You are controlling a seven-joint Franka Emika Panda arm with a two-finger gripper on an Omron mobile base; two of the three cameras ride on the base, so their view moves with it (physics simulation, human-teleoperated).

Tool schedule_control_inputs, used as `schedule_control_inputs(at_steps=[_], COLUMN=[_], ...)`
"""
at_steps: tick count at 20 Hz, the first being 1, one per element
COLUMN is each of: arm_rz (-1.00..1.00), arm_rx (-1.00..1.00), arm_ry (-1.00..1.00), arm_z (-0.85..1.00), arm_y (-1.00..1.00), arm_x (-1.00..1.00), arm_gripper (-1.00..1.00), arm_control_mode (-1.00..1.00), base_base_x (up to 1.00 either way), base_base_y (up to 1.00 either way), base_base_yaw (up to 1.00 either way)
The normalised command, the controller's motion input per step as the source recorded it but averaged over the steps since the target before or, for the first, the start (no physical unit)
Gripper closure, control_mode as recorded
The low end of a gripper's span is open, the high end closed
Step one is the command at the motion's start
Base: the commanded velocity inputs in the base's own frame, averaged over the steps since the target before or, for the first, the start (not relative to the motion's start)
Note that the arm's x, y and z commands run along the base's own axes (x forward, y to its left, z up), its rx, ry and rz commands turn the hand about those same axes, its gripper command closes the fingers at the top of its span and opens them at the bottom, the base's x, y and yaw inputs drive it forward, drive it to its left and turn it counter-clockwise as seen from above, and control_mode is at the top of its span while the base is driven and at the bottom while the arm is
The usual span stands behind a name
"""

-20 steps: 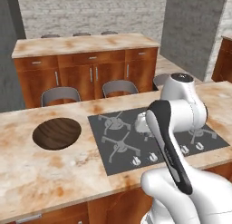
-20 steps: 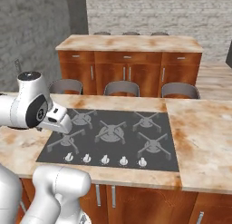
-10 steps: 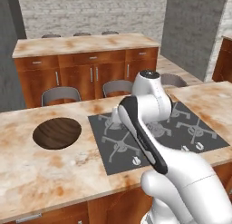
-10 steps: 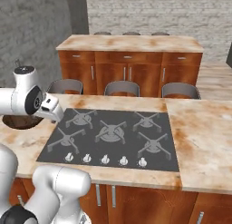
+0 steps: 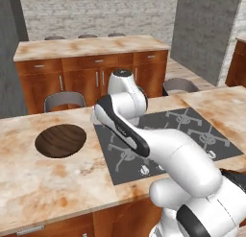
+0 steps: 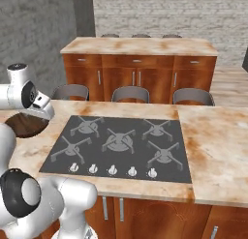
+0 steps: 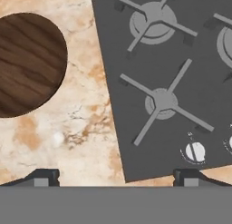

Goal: Pick the cup and bowl from the counter and place them on the counter next to the sink.

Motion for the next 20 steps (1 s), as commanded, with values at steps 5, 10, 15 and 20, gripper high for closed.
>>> schedule_control_inputs(at_steps=[5,10,15,20], arm_rz=[-0.01,0.04,0.03,0.00], arm_rx=[0.01,0.12,0.07,0.03], arm_ry=[0.00,-0.02,-0.08,-0.10], arm_z=[-0.08,-0.54,-0.64,-0.39], arm_y=[0.53,0.33,0.04,0.00], arm_x=[0.25,0.04,0.00,0.13], arm_gripper=[-1.00,-1.00,-1.00,-1.00], arm_control_mode=[-1.00,-1.00,-1.00,-1.00], base_base_x=[0.00,0.00,0.00,0.00], base_base_y=[0.00,0.00,0.00,0.00], base_base_yaw=[0.00,0.00,0.00,0.00])
